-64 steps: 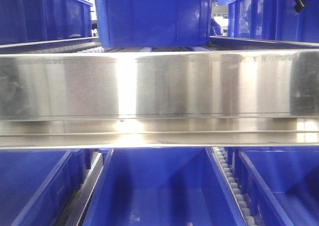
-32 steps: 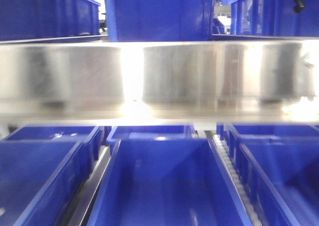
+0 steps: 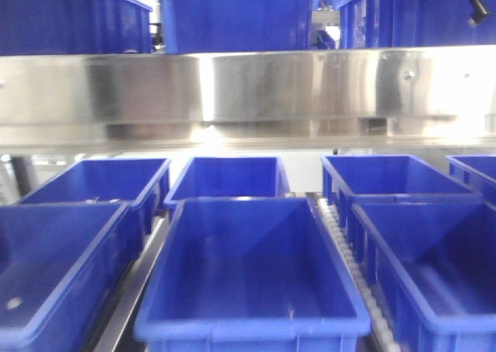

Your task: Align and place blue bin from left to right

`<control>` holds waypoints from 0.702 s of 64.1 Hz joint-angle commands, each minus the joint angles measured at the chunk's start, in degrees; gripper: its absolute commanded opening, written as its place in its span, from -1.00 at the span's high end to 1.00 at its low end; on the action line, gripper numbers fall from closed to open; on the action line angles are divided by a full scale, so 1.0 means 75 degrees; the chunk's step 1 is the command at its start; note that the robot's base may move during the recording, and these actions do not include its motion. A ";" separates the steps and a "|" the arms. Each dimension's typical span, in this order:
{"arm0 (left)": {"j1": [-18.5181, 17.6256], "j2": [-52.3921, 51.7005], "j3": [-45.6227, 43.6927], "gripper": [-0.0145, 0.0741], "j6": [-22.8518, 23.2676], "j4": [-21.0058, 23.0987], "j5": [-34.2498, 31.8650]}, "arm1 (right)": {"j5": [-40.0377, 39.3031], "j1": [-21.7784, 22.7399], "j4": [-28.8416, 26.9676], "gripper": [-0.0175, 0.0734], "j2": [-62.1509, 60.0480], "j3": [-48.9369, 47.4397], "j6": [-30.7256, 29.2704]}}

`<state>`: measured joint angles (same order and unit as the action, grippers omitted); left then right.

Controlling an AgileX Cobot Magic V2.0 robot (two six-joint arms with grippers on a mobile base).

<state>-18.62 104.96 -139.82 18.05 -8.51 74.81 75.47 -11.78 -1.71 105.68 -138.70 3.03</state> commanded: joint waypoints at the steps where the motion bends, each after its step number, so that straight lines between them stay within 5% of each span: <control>1: -0.0141 -0.0147 -0.0111 0.71 0.0021 0.0376 -0.0646 | -0.0734 -0.0057 -0.0195 0.77 -0.0115 -0.0164 0.0079; 45: -0.0141 -0.0147 -0.0111 0.71 0.0021 0.0360 -0.0740 | -0.0734 -0.0057 -0.0195 0.77 -0.0115 -0.0164 0.0079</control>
<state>-18.62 104.96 -139.82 18.05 -8.51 74.69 75.47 -11.78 -1.82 105.79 -138.70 3.03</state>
